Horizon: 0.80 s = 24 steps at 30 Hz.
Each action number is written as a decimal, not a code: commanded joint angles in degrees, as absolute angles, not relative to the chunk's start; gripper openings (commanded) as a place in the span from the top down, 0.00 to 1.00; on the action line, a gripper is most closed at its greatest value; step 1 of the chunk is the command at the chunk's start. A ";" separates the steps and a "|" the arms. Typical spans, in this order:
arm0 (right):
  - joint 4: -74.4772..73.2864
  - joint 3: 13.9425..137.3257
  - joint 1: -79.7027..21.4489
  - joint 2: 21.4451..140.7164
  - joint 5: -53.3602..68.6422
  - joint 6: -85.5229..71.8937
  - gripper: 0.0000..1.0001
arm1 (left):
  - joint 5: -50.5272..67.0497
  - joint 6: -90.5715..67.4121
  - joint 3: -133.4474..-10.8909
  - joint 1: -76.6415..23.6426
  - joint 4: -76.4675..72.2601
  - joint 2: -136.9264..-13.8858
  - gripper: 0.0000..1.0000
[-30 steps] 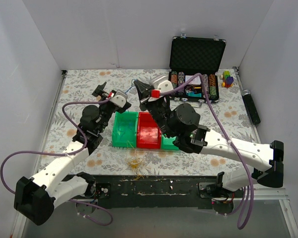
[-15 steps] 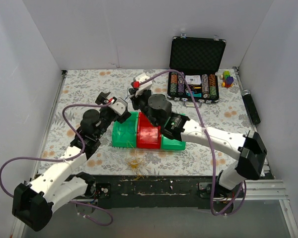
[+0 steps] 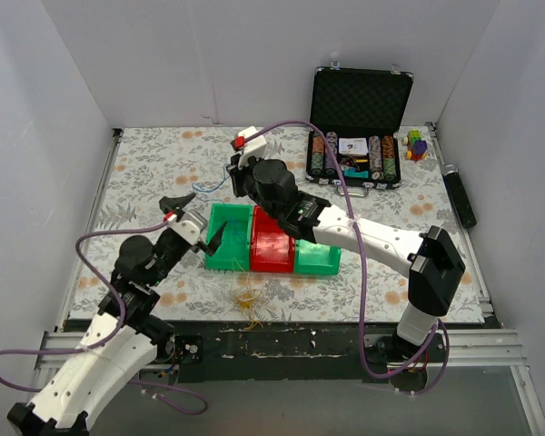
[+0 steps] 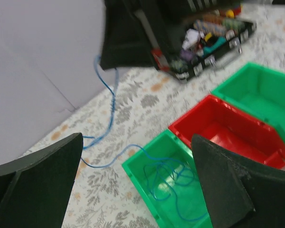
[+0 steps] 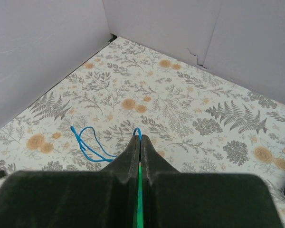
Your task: Untangle the cables
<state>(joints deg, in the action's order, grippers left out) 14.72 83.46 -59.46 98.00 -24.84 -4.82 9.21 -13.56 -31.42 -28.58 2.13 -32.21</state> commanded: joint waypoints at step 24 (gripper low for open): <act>-3.16 83.75 -62.23 104.84 -27.08 -12.31 0.99 | -5.98 -24.08 -39.72 -28.12 -8.53 -34.36 0.02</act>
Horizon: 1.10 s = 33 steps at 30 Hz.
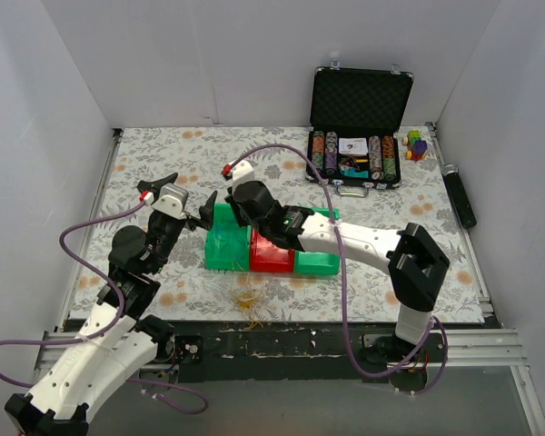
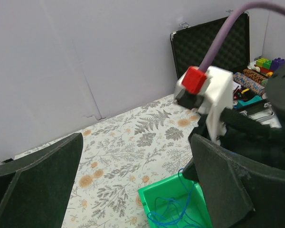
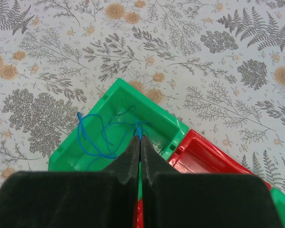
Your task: Untangle the cables
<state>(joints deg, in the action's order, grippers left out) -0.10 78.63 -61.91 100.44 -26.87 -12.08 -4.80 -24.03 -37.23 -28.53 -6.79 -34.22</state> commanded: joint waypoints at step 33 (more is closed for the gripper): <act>-2.99 87.54 -62.14 111.72 -25.05 -14.15 0.64 | -0.09 -25.31 -41.40 -28.21 -1.85 -33.84 0.02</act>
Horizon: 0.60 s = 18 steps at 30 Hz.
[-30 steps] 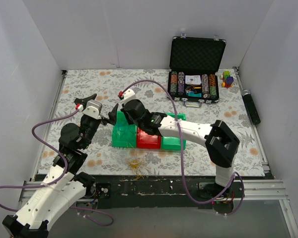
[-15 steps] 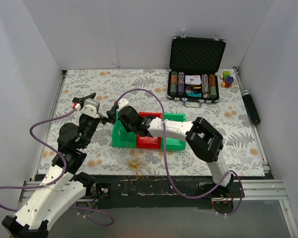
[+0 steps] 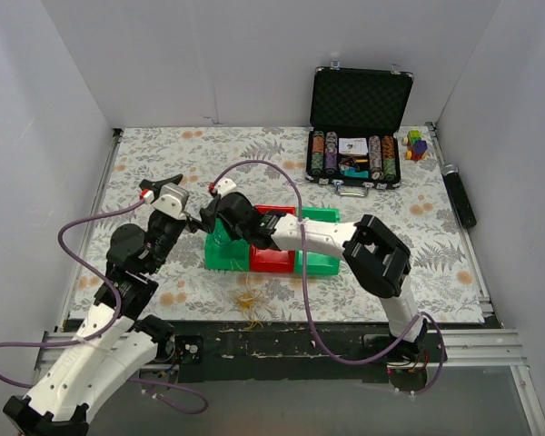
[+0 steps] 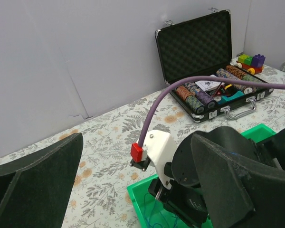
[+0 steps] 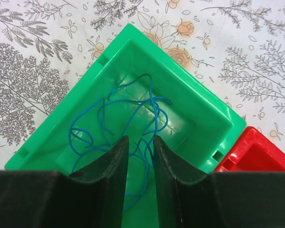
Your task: Untangle the cables
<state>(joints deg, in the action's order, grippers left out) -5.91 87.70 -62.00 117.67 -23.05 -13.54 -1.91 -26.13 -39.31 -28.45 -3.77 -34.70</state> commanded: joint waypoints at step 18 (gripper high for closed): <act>-0.53 63.40 -62.31 82.91 -25.41 -17.48 0.48 | 27.73 -10.31 -36.83 -28.12 17.72 -31.46 0.02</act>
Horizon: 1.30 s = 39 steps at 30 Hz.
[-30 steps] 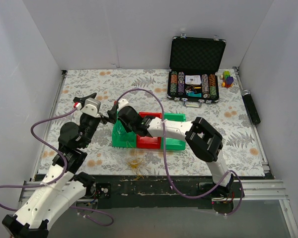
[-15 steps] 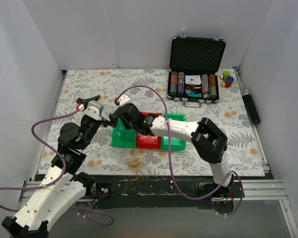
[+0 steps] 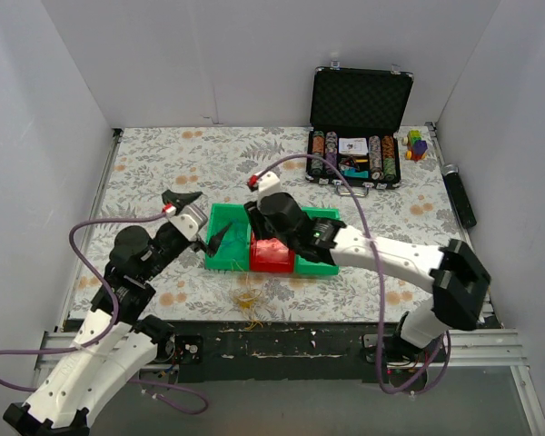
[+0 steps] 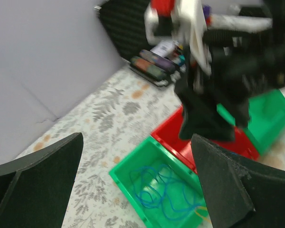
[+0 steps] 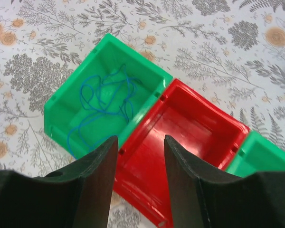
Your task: Untangle the cables
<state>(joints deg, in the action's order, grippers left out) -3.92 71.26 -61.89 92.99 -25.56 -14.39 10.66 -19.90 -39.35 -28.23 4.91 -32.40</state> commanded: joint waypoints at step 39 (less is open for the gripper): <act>21.79 37.00 -73.74 79.71 -9.94 -30.58 0.54 | 47.72 26.72 -23.91 -29.71 31.03 -41.66 0.26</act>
<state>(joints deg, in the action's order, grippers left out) 15.51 34.81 -73.87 78.94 -12.84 -28.69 45.95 24.71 -24.36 -29.28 32.42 -41.47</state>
